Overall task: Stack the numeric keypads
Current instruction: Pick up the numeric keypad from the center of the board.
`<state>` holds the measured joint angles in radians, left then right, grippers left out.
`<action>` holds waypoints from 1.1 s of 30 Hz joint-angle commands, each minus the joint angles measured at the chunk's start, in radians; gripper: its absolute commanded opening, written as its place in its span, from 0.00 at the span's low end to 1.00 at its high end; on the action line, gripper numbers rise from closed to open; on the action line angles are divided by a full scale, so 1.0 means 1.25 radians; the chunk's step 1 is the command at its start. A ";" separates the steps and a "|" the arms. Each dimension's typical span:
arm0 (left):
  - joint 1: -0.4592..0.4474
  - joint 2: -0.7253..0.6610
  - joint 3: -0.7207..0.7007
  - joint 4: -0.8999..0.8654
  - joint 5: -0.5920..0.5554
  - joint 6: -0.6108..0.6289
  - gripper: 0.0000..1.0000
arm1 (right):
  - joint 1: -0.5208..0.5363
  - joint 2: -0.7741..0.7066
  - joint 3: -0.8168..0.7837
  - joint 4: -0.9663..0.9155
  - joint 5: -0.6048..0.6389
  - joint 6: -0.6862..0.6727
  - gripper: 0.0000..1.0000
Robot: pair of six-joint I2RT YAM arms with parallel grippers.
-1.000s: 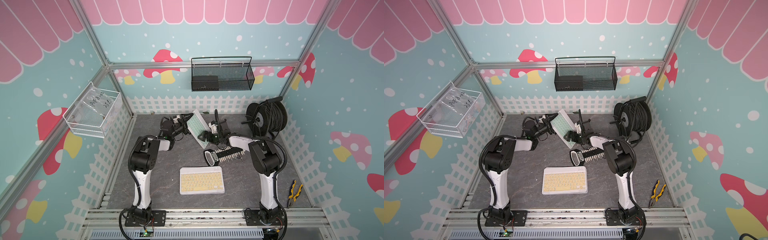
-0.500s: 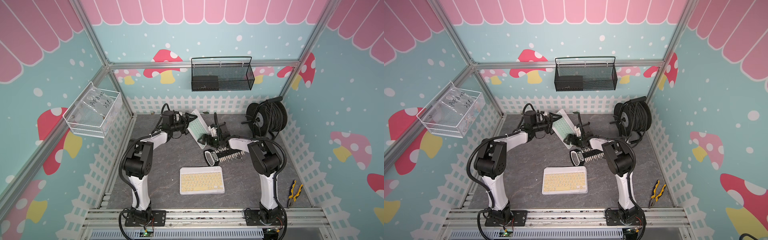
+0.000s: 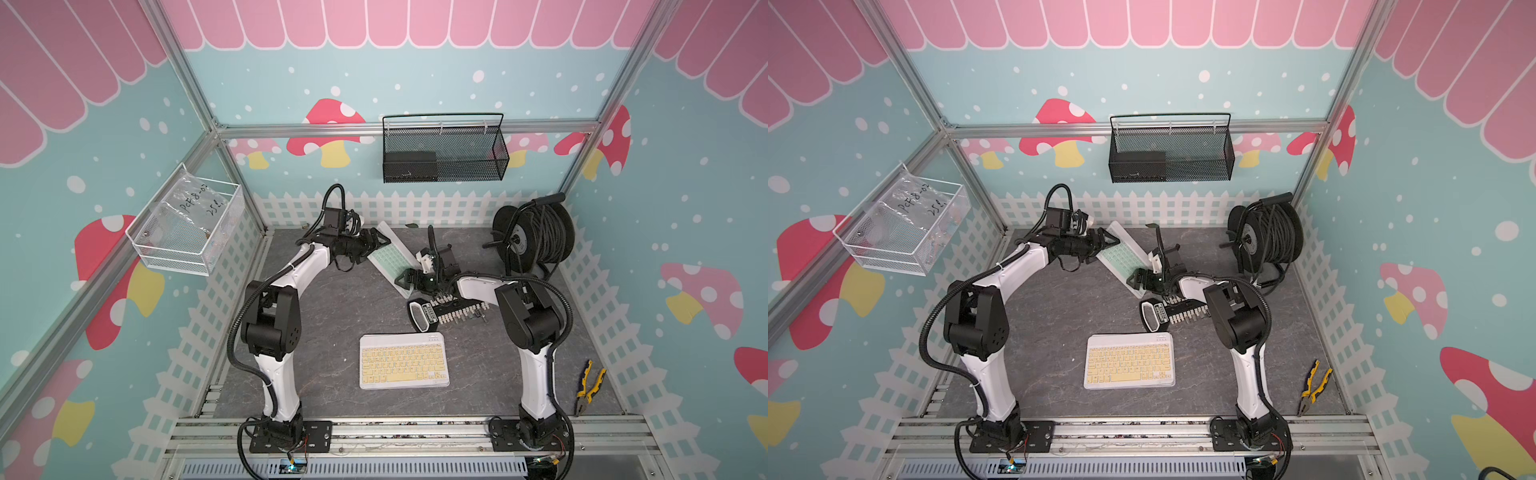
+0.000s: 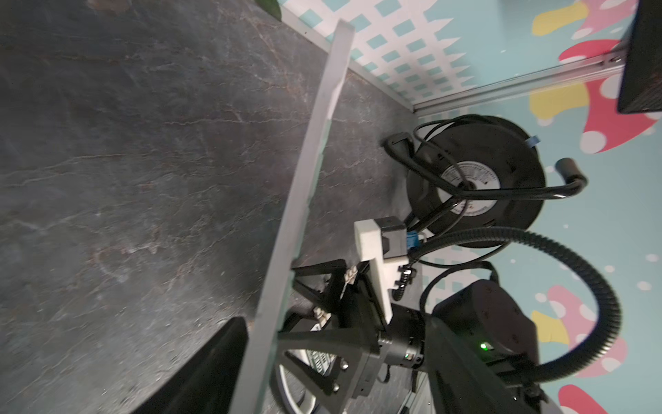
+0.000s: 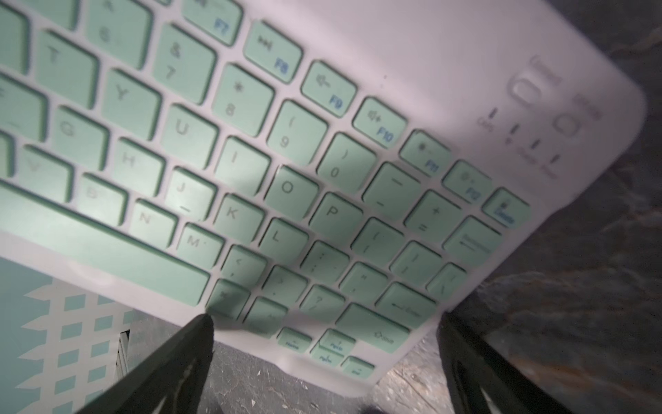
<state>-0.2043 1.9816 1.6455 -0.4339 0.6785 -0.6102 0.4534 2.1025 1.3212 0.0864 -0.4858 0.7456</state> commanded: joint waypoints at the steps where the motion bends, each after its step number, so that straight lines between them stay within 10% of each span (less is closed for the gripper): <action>1: 0.002 0.016 0.046 -0.093 -0.045 0.087 0.65 | 0.009 0.033 -0.030 -0.049 0.024 0.006 1.00; 17: 0.006 0.009 0.068 -0.166 -0.110 0.121 0.11 | -0.002 -0.016 0.008 -0.048 0.026 0.007 1.00; 33: 0.072 -0.019 0.043 -0.079 0.043 0.024 0.00 | -0.042 -0.116 0.082 0.017 0.111 0.120 0.99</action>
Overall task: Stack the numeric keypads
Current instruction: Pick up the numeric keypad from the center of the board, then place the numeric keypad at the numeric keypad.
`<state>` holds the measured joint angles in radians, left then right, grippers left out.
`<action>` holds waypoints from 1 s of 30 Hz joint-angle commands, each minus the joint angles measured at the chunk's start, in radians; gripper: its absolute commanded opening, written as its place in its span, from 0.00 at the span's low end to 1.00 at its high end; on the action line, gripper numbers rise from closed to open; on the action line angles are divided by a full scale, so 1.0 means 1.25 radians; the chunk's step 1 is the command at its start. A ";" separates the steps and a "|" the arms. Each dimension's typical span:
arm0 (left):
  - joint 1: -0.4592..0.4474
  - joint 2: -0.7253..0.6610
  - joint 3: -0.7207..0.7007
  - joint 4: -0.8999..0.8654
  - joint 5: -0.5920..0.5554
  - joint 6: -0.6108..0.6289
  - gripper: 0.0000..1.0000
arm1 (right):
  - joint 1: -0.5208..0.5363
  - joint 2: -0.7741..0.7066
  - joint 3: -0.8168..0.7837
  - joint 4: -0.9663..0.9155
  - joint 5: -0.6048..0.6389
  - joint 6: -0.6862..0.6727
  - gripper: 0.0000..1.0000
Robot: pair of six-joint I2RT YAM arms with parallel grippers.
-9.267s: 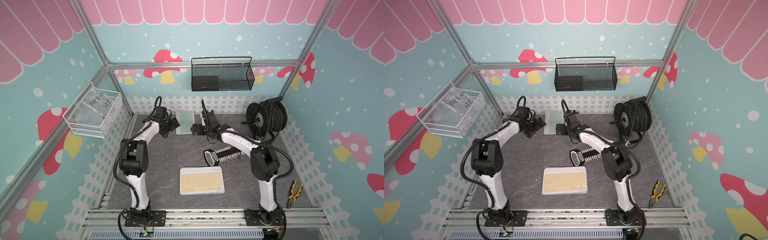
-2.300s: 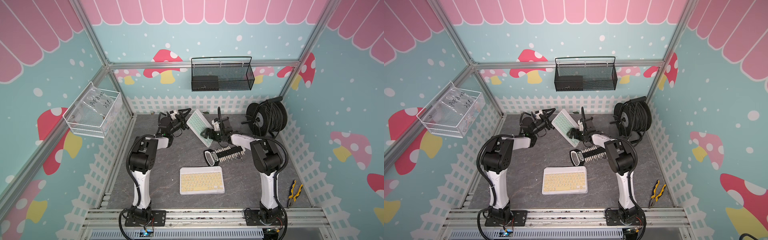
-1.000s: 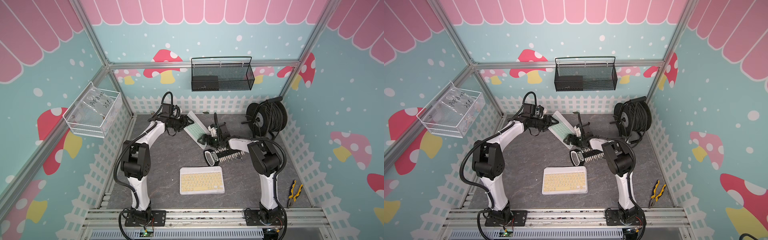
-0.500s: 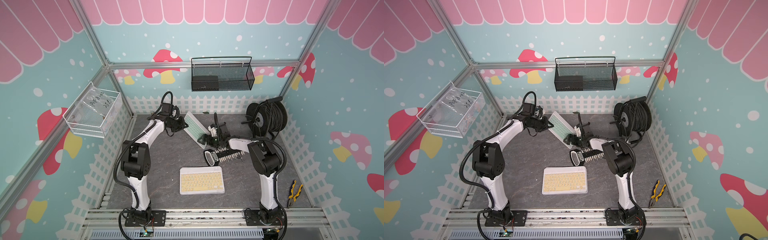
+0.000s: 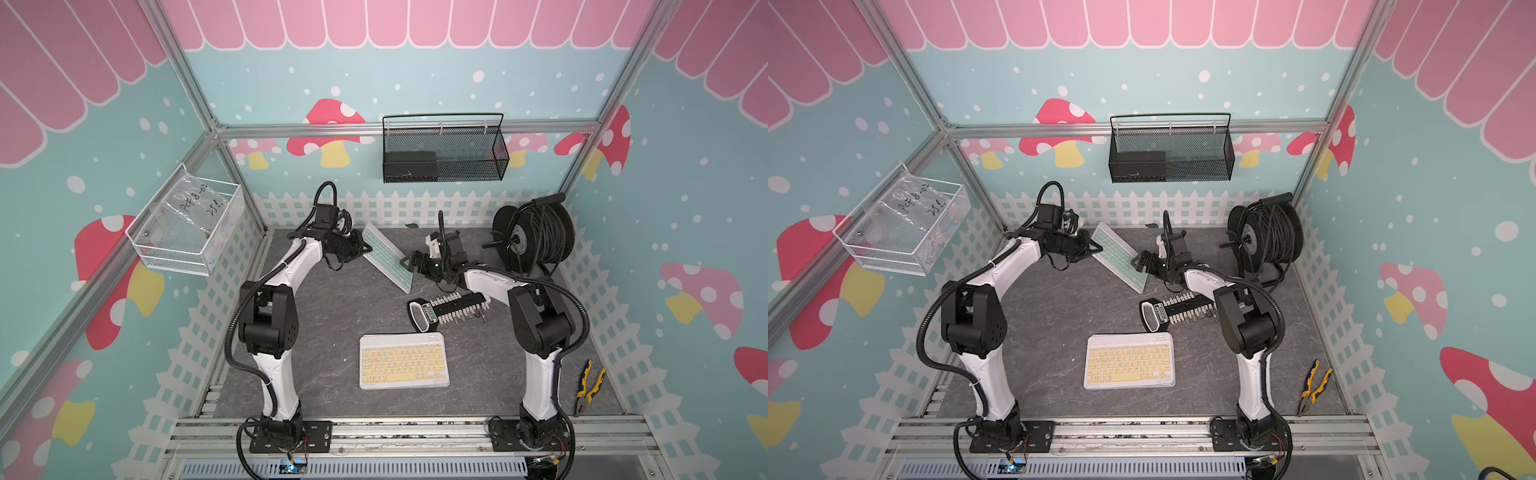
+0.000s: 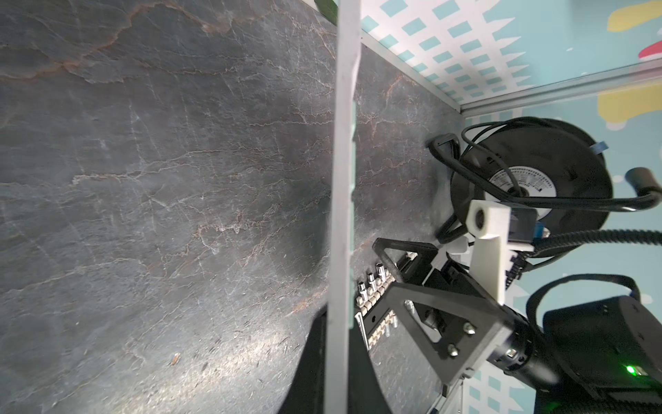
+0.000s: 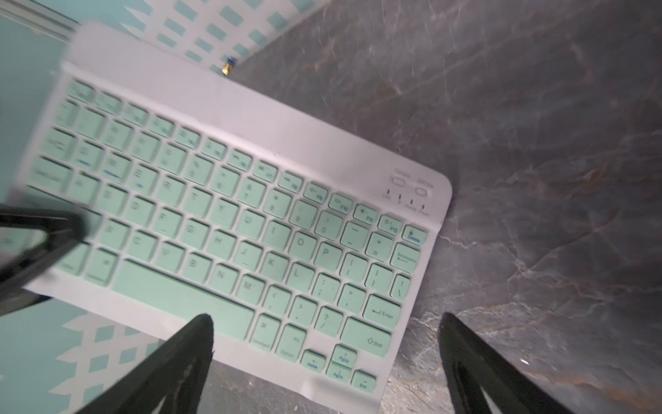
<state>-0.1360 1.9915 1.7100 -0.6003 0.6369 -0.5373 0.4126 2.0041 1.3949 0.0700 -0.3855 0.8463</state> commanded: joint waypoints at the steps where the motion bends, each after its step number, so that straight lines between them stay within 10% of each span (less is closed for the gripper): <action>1: 0.022 -0.036 -0.019 0.067 0.089 -0.046 0.00 | -0.013 -0.047 0.017 0.039 0.029 0.045 1.00; 15: 0.022 -0.400 -0.399 0.275 0.081 -0.190 0.00 | -0.031 -0.319 -0.243 0.083 -0.008 0.088 1.00; 30: -0.216 -0.903 -0.761 0.273 -0.215 -0.367 0.00 | -0.013 -0.799 -0.542 -0.213 0.008 0.055 1.00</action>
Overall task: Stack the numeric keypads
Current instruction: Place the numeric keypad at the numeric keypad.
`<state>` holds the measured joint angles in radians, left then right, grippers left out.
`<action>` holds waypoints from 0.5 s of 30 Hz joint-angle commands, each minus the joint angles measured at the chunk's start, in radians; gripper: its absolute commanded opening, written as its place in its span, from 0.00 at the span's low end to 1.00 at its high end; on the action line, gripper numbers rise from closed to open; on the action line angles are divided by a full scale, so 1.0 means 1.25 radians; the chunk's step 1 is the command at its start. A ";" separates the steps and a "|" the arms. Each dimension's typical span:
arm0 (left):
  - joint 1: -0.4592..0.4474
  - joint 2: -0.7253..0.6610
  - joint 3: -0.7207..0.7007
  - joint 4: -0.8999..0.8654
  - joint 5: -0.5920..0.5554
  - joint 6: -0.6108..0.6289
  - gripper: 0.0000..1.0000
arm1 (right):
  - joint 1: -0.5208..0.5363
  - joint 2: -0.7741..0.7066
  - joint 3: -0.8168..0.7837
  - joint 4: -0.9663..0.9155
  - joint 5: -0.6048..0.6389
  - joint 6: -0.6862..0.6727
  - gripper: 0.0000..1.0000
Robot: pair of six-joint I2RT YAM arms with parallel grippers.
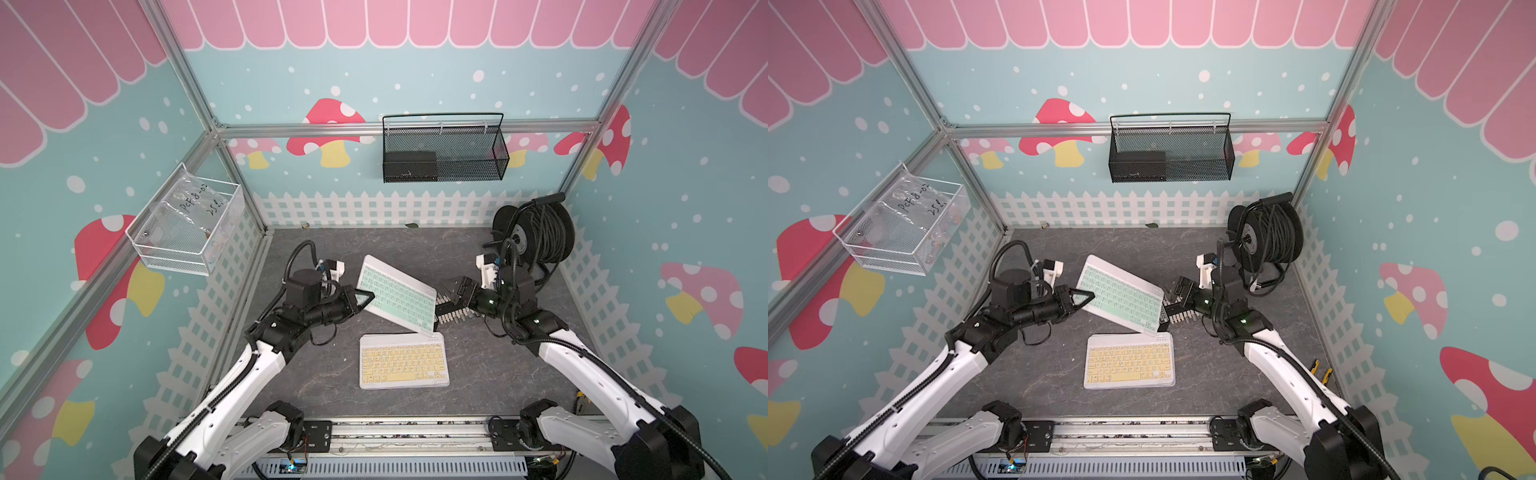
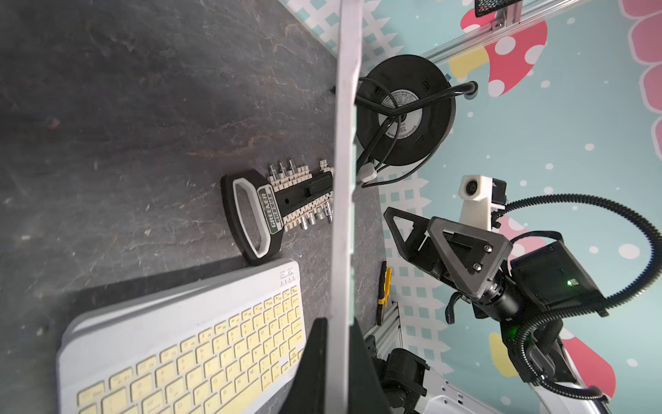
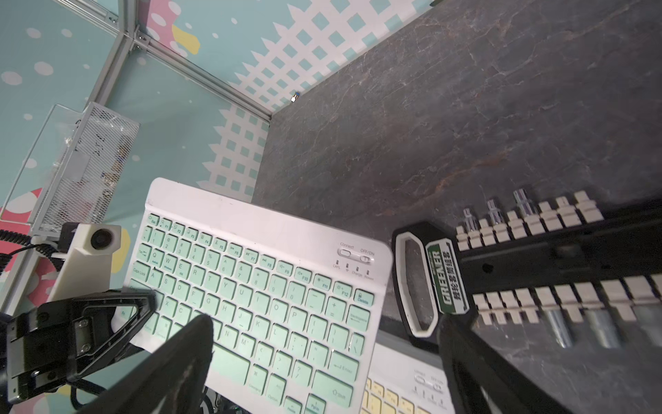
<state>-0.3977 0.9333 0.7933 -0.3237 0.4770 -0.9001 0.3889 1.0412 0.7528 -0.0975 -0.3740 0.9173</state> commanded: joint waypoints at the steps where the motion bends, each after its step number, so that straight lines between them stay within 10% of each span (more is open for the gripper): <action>1: -0.042 -0.081 -0.049 0.050 -0.106 -0.090 0.00 | 0.008 -0.043 -0.035 -0.096 0.000 -0.001 1.00; 15: -0.390 -0.286 -0.323 0.213 -0.447 -0.305 0.00 | 0.069 -0.180 -0.190 -0.151 0.019 0.066 0.99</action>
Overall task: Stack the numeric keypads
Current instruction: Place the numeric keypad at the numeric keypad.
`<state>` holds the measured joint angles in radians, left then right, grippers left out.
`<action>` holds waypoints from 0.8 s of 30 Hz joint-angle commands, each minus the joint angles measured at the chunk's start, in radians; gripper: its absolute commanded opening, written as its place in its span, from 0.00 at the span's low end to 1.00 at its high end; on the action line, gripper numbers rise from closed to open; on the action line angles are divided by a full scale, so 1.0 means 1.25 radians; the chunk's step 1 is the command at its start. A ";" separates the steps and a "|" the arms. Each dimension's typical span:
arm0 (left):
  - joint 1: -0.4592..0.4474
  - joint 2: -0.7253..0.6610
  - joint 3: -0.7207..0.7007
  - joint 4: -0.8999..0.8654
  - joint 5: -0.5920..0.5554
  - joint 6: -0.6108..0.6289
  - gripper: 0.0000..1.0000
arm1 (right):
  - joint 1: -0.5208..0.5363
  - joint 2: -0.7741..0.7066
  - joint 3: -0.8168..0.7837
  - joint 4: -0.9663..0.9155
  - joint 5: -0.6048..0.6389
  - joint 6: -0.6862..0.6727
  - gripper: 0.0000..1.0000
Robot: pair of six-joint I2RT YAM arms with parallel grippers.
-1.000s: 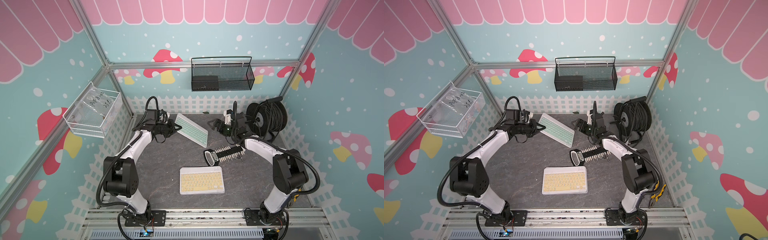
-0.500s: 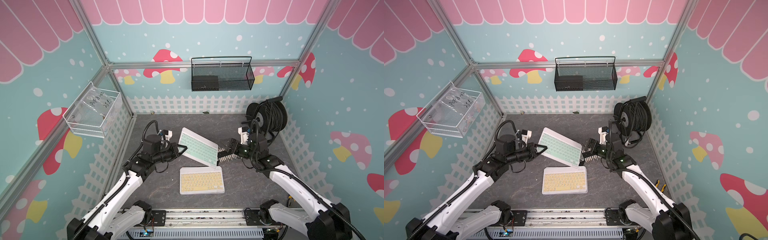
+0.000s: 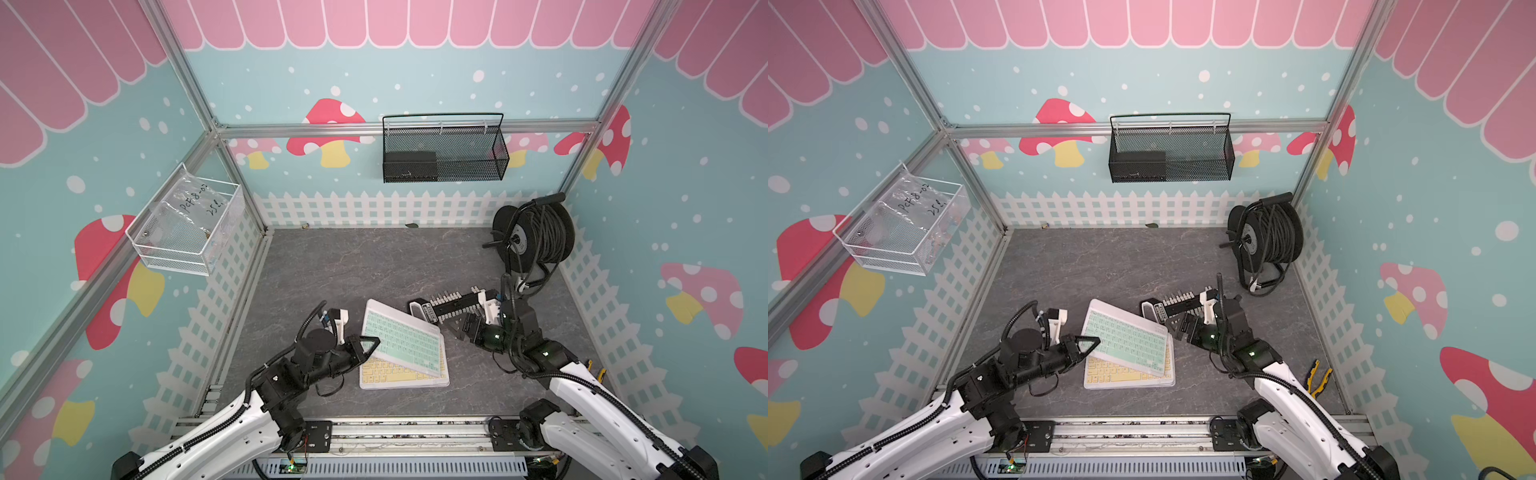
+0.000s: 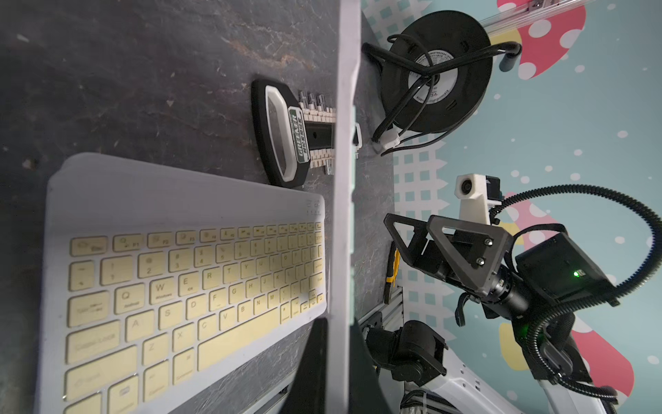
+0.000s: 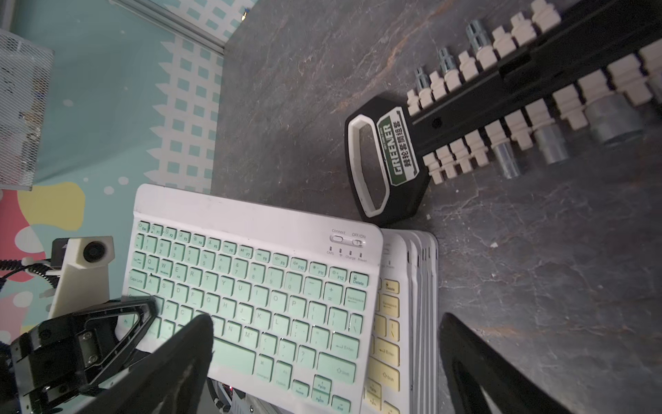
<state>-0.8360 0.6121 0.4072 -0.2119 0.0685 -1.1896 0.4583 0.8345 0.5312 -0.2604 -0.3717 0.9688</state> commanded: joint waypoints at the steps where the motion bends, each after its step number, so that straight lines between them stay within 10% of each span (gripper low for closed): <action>1: -0.057 -0.034 -0.026 0.134 -0.143 -0.079 0.00 | 0.021 -0.017 -0.022 -0.019 0.021 0.030 1.00; 24: -0.254 -0.024 -0.135 0.226 -0.357 -0.182 0.00 | 0.147 0.097 -0.050 0.061 0.107 0.079 0.99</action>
<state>-1.1286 0.5983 0.2497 0.0090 -0.3046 -1.3674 0.6312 0.9409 0.4393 -0.2001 -0.2562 1.0599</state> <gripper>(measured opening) 0.085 0.996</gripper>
